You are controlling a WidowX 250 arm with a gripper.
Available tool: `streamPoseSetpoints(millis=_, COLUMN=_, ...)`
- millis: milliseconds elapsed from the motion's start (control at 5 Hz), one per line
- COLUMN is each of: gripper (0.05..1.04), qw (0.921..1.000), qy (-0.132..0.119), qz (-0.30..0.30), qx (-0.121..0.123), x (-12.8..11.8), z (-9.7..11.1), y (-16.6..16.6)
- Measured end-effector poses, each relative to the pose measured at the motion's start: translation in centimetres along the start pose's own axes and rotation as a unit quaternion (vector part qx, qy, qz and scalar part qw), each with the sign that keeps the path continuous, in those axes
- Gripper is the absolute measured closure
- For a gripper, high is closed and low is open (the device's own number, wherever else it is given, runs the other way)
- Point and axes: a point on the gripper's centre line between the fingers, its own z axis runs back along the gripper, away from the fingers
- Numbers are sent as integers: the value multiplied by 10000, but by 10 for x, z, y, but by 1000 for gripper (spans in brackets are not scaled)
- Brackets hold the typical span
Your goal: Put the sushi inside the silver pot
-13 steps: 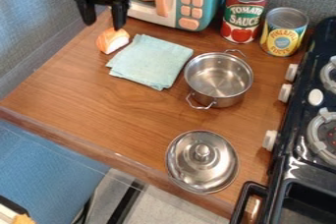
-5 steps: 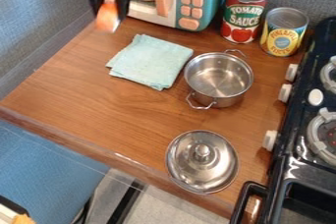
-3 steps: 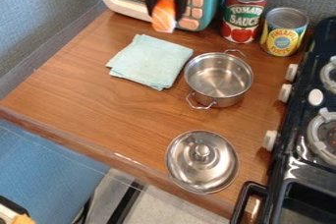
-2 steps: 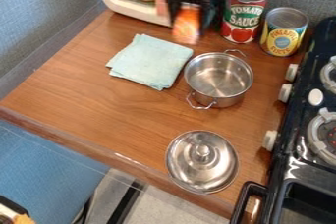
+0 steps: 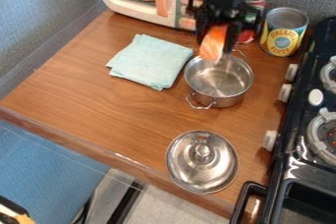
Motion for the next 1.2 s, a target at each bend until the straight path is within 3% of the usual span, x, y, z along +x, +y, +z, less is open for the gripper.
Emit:
streamPoseSetpoints(millis=200, gripper=502, qw=9999, qy=-128, qz=-68, qx=34, x=1, z=-7, y=-2)
streamPoseSetpoints(millis=600, gripper=502, qw=9998, qy=-69, qz=-152, qx=-114, x=-1, z=-27, y=-8)
streamPoseSetpoints(millis=800, gripper=428, qw=9998, qy=45, qz=-163, qx=-146, x=-7, z=-35, y=-11)
streamPoseSetpoints(millis=1000, gripper=147, qw=9995, qy=222, qz=-202, qx=-139, x=-12, z=-47, y=-12)
streamPoseSetpoints(millis=1200, gripper=74, qw=9993, qy=227, qz=-245, qx=-174, x=-13, z=-47, y=-13)
